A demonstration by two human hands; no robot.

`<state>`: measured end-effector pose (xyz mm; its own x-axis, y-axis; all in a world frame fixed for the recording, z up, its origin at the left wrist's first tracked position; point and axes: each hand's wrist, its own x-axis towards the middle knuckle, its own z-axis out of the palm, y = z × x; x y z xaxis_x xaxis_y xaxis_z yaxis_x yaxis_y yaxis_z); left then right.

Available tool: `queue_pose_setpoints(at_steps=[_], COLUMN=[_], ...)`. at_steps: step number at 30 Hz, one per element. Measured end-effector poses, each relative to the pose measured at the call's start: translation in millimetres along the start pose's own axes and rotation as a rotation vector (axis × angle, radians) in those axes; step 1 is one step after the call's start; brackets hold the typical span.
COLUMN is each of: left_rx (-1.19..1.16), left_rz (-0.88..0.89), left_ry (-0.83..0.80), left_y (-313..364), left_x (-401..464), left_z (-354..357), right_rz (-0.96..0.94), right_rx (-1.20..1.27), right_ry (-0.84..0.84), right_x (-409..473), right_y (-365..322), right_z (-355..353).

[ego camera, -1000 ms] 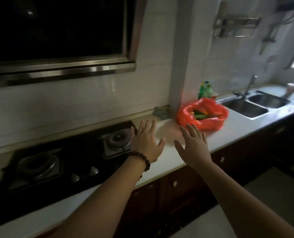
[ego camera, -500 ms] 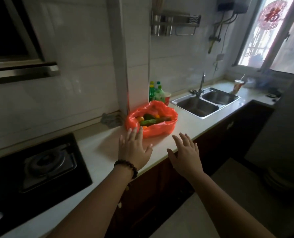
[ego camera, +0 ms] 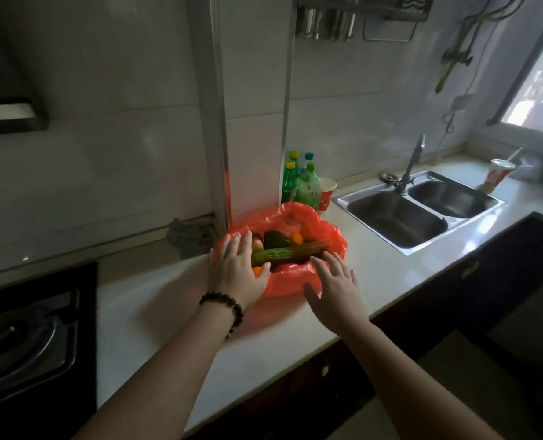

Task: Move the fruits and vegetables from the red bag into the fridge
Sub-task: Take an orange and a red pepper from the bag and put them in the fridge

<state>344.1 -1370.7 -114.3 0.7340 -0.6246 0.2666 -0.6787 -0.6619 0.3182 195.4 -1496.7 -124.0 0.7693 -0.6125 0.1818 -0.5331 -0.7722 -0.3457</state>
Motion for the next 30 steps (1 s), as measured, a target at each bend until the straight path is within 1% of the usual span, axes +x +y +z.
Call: queue_pose_setpoints(at_steps=[2, 6, 10, 13, 16, 19, 22, 26, 30], left_rx=[-0.006, 0.0, -0.002, -0.015, 0.003, 0.04, 0.092, 0.154, 0.141], left_rz=[-0.038, -0.087, -0.103, -0.12, -0.159, -0.25, -0.34, -0.469, -0.597], left_ry=[-0.009, -0.041, -0.063, -0.089, -0.106, -0.177, -0.199, -0.307, -0.294], left_y=[-3.2, -7.2, -6.7, -4.5, -1.4, 0.5, 4.0, 11.1, 13.3], left_x=[29.7, 71.3, 87.9, 92.1, 90.6, 83.6, 74.4, 66.7, 69.8], left_z=[10.4, 29.7, 52.6, 77.3, 102.1, 119.2, 131.2, 147.5, 158.3], right_rz=[-0.033, -0.036, -0.087, -0.178, -0.273, -0.362, -0.465, -0.574, -0.659], right_rx=[0.009, 0.032, 0.054, 0.077, 0.109, 0.087, 0.091, 0.058, -0.013], right_ry=[-0.006, -0.034, -0.087, -0.134, -0.198, -0.336, -0.428, -0.535, -0.548], right_x=[40.5, 98.9, 136.3, 158.8, 174.7, 182.1, 184.0, 181.2, 181.7], right_y=[6.8, 22.1, 37.0, 45.2, 50.1, 57.1, 65.5, 79.8, 89.2], right_z=[5.7, 15.4, 31.8, 50.6, 72.9, 94.9, 110.1, 123.3, 134.0])
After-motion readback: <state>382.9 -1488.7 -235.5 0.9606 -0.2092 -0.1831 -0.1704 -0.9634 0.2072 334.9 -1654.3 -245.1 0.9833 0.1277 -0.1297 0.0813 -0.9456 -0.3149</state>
